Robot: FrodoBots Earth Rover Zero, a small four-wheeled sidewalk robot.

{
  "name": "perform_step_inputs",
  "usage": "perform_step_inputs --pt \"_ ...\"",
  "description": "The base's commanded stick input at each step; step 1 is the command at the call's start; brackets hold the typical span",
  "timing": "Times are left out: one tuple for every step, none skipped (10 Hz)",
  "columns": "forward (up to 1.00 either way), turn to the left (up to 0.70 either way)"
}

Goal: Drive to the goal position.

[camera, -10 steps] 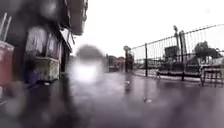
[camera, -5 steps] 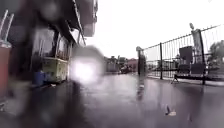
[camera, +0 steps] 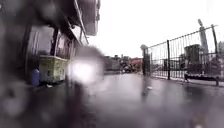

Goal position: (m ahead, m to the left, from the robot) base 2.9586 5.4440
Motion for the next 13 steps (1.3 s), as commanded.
perform_step_inputs --pt "1.0 0.0" --pt "1.0 0.0" --pt "1.0 0.17" --pt "1.0 0.39" --pt "1.0 0.4" --pt "1.0 0.4" --pt "1.0 0.4" --pt "1.0 0.4" --pt "1.0 0.4" --pt "1.0 0.4" --pt "1.0 0.4" --pt "1.0 0.38" --pt "1.0 0.12"
